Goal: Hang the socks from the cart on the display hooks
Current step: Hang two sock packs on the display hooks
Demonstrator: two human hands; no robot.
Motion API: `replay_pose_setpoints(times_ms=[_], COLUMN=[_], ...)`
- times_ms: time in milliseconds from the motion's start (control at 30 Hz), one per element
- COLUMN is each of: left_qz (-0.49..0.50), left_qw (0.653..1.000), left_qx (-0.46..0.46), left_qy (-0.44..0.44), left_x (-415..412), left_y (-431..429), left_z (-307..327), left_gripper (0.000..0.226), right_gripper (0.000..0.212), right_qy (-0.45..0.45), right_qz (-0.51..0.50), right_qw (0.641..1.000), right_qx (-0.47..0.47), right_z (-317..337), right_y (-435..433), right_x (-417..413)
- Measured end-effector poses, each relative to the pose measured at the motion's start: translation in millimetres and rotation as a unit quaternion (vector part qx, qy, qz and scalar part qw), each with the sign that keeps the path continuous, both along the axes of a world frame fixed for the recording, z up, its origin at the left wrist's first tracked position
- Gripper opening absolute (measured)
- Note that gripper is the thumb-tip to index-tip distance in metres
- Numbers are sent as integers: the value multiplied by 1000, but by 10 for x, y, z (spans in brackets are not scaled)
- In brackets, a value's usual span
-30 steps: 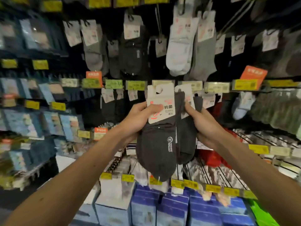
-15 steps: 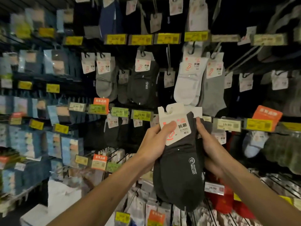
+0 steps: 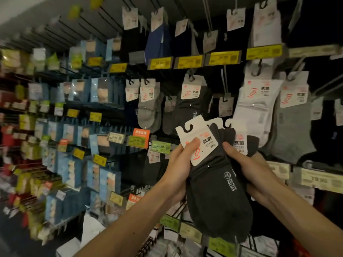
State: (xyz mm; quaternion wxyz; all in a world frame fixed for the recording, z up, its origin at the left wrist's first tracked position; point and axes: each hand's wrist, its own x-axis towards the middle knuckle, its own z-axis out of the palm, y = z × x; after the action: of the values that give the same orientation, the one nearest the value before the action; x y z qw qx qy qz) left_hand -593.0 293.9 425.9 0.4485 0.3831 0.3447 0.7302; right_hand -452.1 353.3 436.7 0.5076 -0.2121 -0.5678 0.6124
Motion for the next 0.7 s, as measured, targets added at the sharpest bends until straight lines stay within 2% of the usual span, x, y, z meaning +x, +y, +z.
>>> replay_pose_setpoints(times_ms=[267,400,500,600,700], left_qz=[31,23,-14,-82,-99], left_qw=[998,997,993,982,971], left_qx=[27,7,-20,-57,-64], left_qy=[40,69,114,161,210], left_x=[-453,-785,-1132,-1459,-1667], left_y=[157,234,271,283,362], left_z=[9,-16,-31,-42,-77], left_gripper=[31,28,27,21,17], right_gripper=[38,35,21,26,28], right_qy=[17,9,-9,-63,-100], right_qz=[8,-15,-47,-72,-109], right_qw=[1000,1000,999,994,986], right_qx=[4,4,17,56,77], right_z=[-21,-86,-131,-180,-222], right_y=[149,208,250,281,288], right_x=[-447,-687,-822,-931,-1044])
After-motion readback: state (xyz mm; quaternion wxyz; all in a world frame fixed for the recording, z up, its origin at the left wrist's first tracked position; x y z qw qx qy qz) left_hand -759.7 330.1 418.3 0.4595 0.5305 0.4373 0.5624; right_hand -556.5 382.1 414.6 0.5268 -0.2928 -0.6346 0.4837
